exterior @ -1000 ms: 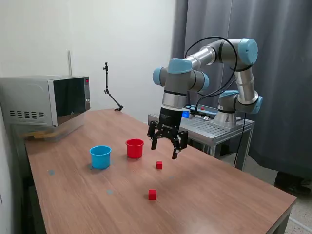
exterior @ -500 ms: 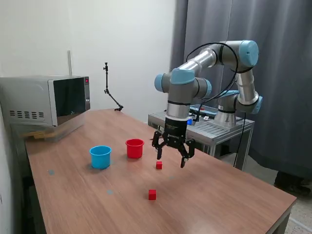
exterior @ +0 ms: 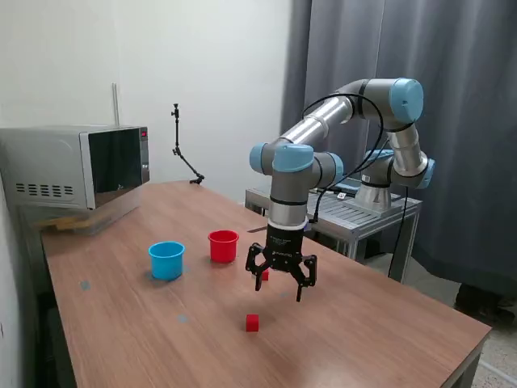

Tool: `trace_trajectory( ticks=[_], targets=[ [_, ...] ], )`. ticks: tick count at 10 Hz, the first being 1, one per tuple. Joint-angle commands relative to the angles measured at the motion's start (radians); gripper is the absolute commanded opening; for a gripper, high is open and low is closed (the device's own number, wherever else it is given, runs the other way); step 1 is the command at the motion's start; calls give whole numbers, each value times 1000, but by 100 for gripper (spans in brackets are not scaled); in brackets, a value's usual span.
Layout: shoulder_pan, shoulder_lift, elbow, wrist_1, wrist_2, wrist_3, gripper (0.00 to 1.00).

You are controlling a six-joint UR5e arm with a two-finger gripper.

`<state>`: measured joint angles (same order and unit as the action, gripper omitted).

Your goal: Place red objects in the red bin, and blue objects in the blue bin.

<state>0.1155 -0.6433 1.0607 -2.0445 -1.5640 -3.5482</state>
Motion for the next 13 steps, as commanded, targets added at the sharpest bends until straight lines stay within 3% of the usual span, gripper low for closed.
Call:
trace_trajectory(
  ticks=[1, 4, 6, 13],
  targets=[
    [0, 13, -16, -3, 1, -52, 100],
    [-2, 28, -45, -3, 2, -148, 100],
    [-7, 34, -47, 1, 68, -285, 100],
    [-20, 120, -123, 15, 68, -347, 100]
  ],
)
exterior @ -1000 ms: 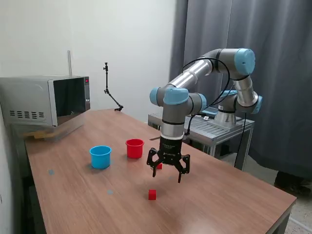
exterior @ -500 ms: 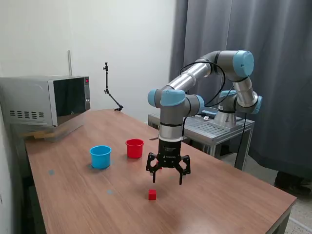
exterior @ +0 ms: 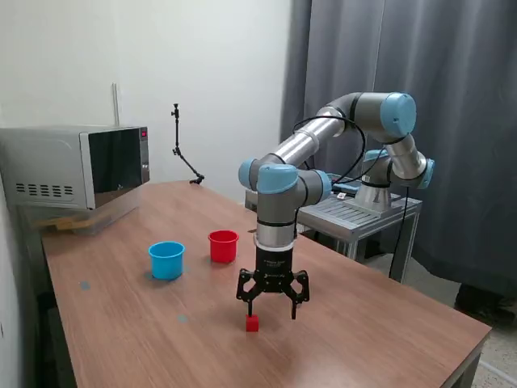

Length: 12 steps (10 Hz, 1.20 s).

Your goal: Place red objects in the red bin, and blue objects in the blue bin.

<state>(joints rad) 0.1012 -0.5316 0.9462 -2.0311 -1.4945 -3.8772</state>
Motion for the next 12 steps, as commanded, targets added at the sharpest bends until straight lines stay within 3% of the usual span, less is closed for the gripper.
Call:
trace_trajectory(
  ticks=[1, 12],
  targets=[
    [-18, 9, -10, 3, -6, -19, 100],
    [-35, 30, -40, 2, -9, -45, 100]
  ],
)
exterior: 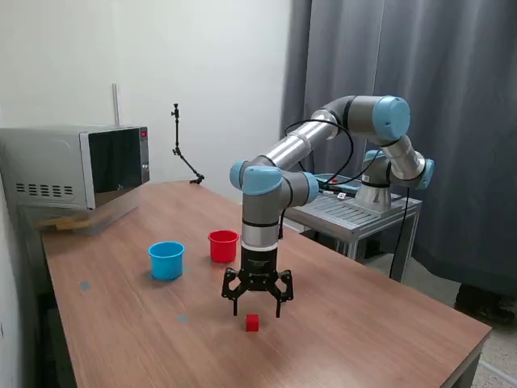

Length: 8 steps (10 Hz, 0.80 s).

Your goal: Place red objects in the red bin, and blue objects in the blue bin.

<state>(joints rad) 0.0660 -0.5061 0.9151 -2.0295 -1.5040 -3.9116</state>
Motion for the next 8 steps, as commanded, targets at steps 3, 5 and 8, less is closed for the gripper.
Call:
trace_trajectory(
  ticks=[3, 5, 8],
  targets=[
    [1, 5, -9, 0, 8, -17, 100],
    [1, 12, -9, 0, 10, -17, 100],
    [1, 17, -9, 0, 30, -23, 100]
  ],
)
